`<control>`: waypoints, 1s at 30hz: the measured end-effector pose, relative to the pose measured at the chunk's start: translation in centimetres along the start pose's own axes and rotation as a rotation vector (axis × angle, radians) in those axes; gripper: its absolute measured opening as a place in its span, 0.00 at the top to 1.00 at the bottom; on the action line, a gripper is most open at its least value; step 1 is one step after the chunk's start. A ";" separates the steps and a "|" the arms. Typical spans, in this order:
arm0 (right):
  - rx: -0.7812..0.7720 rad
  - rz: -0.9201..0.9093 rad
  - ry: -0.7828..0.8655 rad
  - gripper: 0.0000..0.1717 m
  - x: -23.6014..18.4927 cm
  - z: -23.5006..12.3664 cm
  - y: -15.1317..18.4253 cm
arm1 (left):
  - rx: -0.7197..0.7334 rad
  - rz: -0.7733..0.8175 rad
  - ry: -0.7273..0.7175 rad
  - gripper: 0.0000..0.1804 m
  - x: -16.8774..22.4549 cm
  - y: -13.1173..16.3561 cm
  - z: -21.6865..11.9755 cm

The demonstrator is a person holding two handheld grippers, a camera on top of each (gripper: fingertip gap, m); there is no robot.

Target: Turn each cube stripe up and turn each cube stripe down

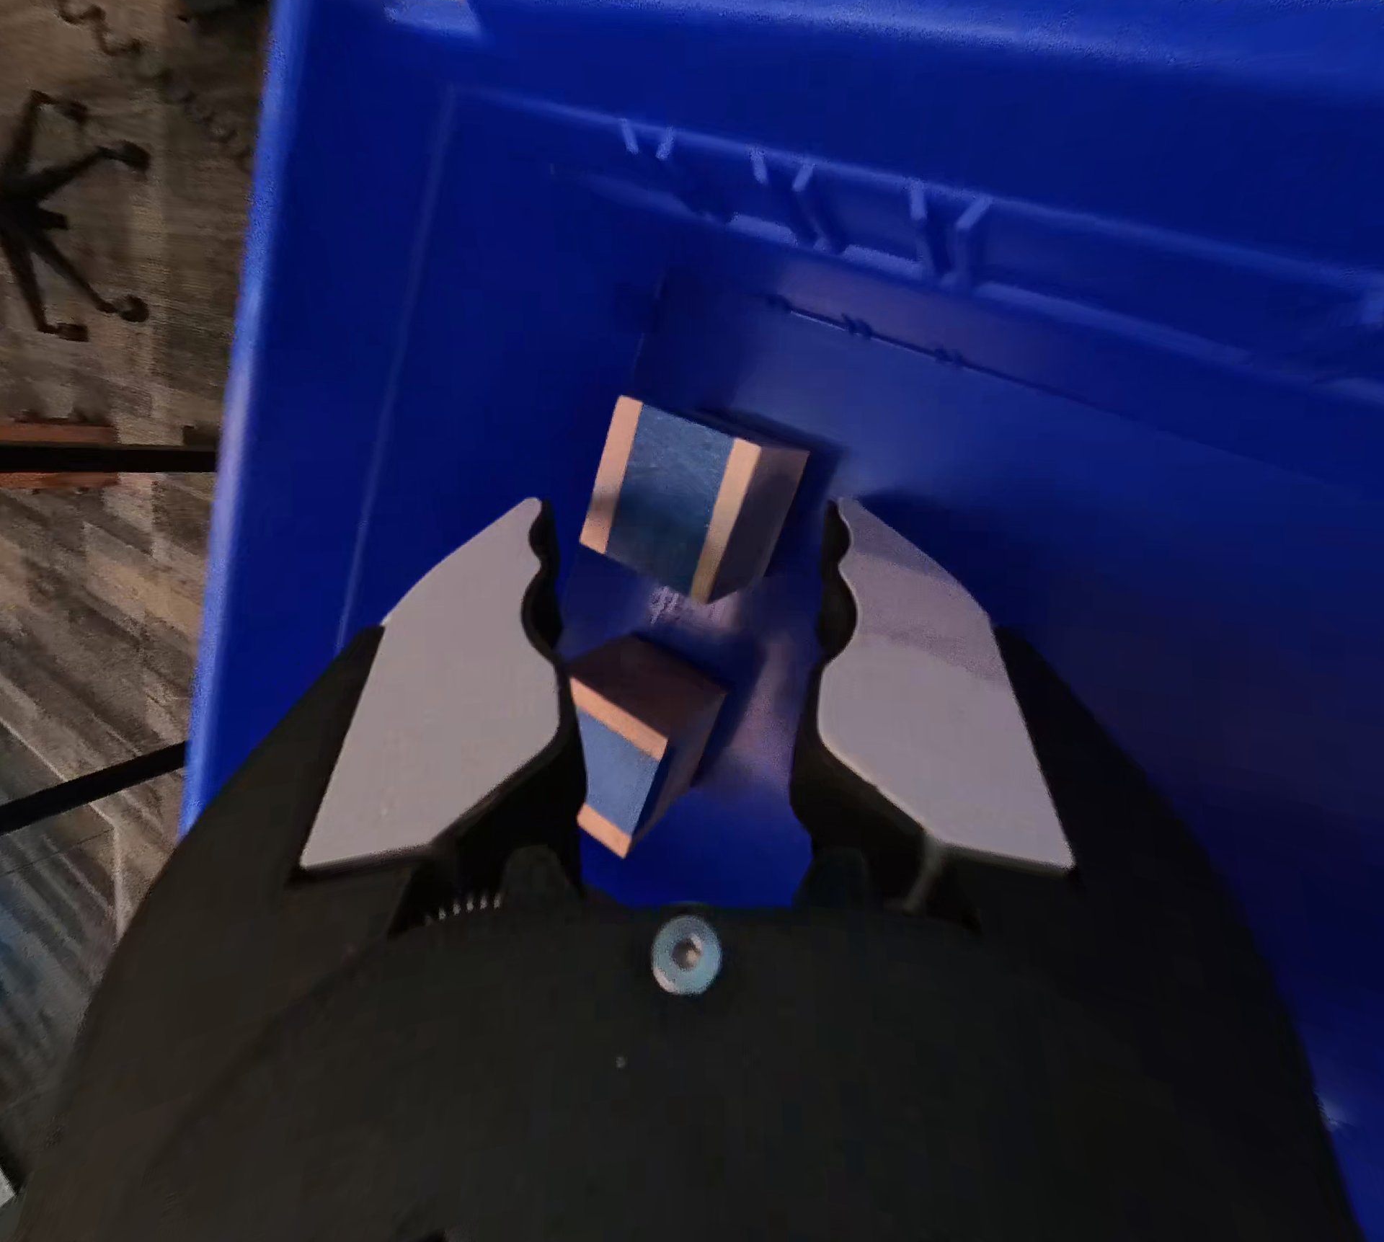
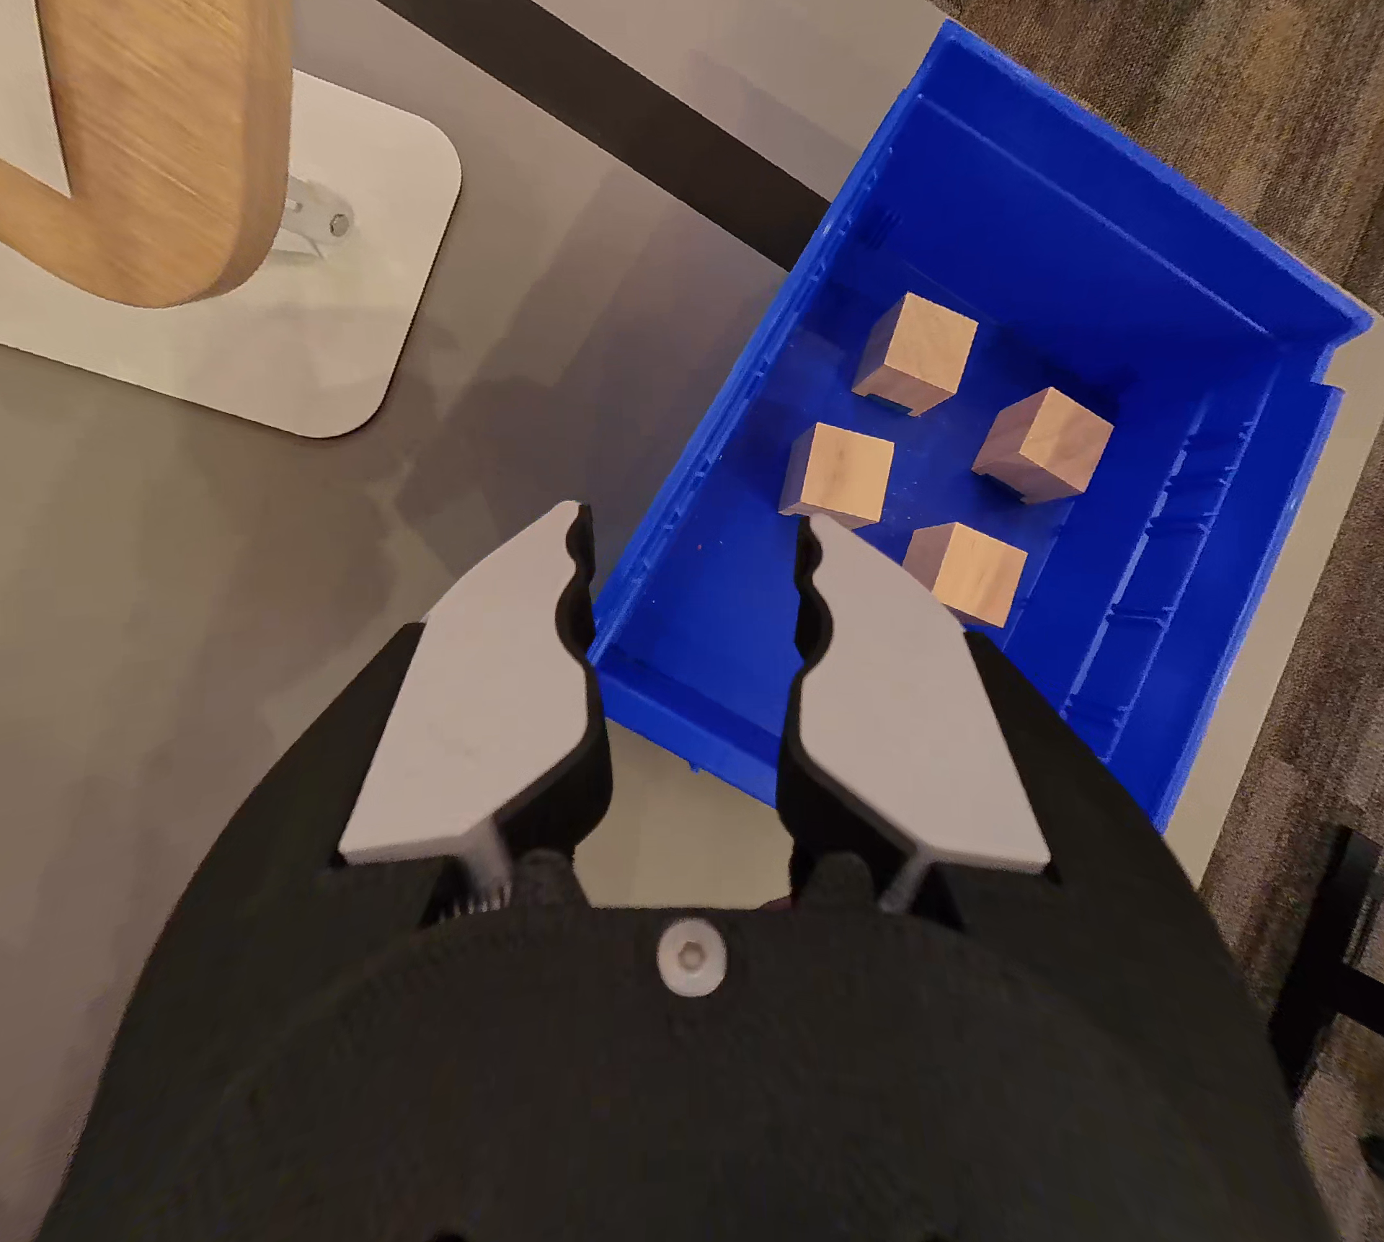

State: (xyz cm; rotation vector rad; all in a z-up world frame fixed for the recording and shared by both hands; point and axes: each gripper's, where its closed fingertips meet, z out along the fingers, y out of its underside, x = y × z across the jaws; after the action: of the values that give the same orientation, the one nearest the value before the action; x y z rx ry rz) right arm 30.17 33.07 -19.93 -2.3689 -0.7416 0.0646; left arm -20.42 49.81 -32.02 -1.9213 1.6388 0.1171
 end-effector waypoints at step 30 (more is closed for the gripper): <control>0.576 0.003 -1.252 0.59 -34.1 -12.9 -13.3 | 0.796 -0.291 -0.445 0.73 11.2 -9.2 -29.5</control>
State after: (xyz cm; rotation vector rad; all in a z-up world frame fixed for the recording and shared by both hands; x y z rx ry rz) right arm -2.06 16.13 -6.53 -1.5642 -1.0409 1.6136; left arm -18.50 26.08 -9.35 -1.3546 0.8951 -0.1897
